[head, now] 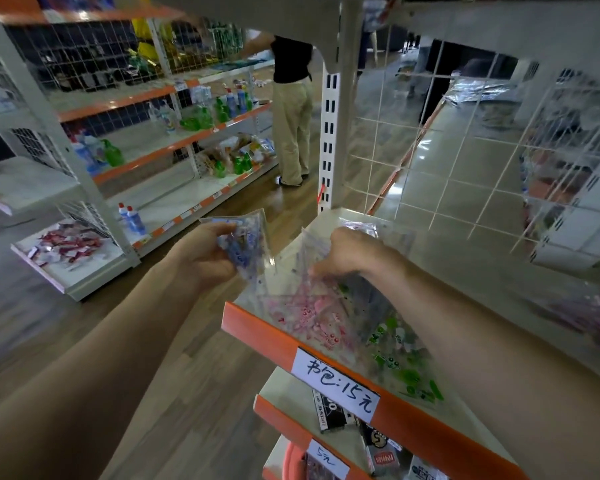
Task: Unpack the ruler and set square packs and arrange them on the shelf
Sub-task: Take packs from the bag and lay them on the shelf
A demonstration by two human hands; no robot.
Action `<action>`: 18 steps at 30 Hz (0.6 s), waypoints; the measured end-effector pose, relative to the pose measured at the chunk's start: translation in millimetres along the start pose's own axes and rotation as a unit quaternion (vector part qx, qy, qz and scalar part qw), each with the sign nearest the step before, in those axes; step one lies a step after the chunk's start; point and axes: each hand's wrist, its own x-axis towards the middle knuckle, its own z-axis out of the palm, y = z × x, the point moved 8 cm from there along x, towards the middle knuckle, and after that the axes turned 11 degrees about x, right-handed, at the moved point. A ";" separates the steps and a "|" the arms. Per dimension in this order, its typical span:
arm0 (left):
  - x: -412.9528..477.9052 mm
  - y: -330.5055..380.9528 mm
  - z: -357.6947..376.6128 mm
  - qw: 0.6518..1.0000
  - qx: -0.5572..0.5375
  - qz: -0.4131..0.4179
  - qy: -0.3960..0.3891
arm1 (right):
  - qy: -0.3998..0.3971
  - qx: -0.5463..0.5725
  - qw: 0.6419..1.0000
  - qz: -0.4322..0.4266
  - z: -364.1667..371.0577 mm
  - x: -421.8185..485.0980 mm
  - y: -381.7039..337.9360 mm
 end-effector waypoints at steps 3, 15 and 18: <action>2.3 -0.4 1.9 1.000 0.017 -0.007 0.011 | -0.010 0.118 0.993 0.009 1.1 8.0 9.5; 1.2 -5.5 71.0 0.988 0.119 0.005 -0.101 | 0.029 0.458 0.888 0.002 -52.5 -31.2 64.6; -1.4 -8.2 93.1 0.981 0.127 0.013 -0.149 | 0.071 0.458 0.886 0.002 -69.4 -43.5 81.7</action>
